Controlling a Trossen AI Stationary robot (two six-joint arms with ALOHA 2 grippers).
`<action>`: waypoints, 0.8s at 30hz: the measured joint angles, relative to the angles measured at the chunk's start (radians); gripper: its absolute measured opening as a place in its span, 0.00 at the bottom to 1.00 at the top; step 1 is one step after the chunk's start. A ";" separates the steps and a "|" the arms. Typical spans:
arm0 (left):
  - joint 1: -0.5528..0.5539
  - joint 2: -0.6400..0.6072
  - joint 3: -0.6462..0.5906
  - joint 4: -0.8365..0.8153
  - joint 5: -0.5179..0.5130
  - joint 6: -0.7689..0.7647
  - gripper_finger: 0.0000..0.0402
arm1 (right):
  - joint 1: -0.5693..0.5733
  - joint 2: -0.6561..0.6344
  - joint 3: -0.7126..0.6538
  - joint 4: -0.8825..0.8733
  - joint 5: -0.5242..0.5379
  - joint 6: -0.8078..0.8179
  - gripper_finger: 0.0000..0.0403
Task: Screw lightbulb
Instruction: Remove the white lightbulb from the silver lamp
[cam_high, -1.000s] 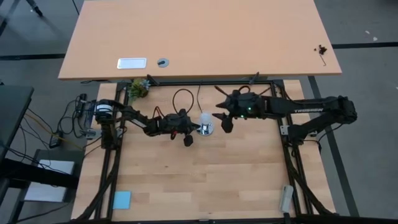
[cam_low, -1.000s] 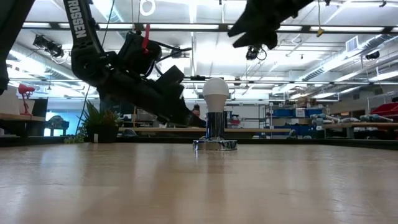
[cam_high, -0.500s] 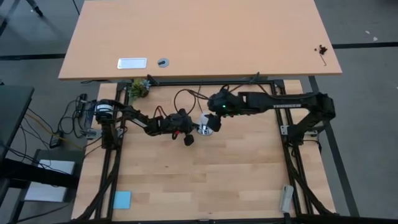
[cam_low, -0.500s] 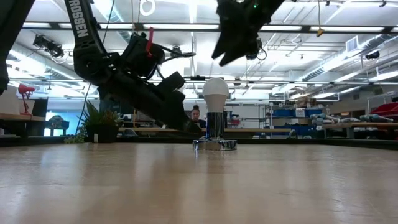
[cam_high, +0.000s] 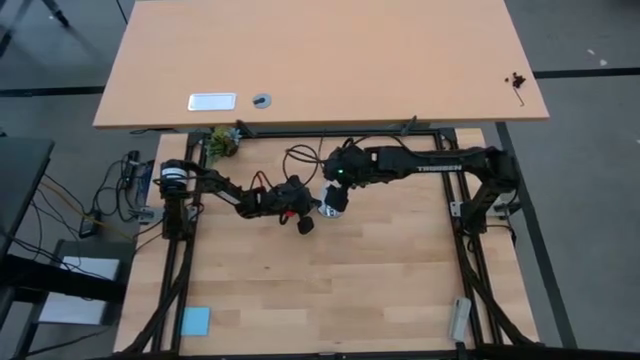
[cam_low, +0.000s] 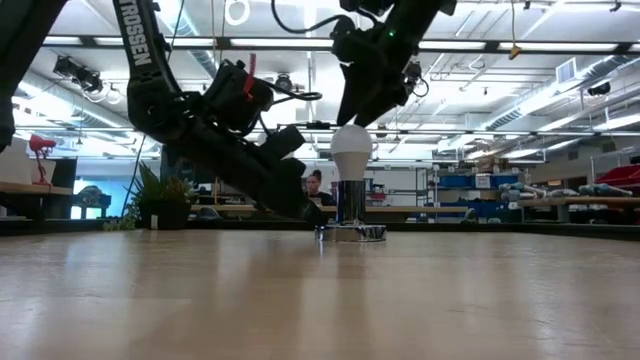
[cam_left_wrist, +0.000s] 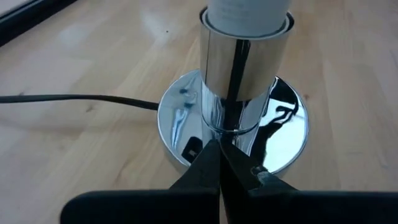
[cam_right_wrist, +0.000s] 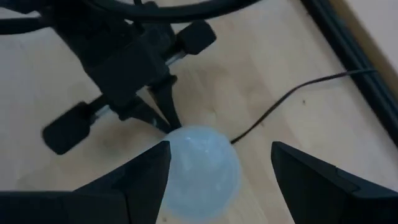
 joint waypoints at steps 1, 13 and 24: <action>0.000 0.003 0.005 -0.004 0.001 0.000 0.01 | 0.000 0.000 0.000 0.002 -0.009 0.004 0.72; 0.000 0.009 0.016 -0.013 0.003 0.000 0.01 | -0.011 0.044 0.001 -0.020 -0.056 0.026 0.80; 0.000 0.010 0.016 -0.019 0.005 0.000 0.01 | -0.028 0.063 -0.002 -0.044 -0.098 -0.129 0.71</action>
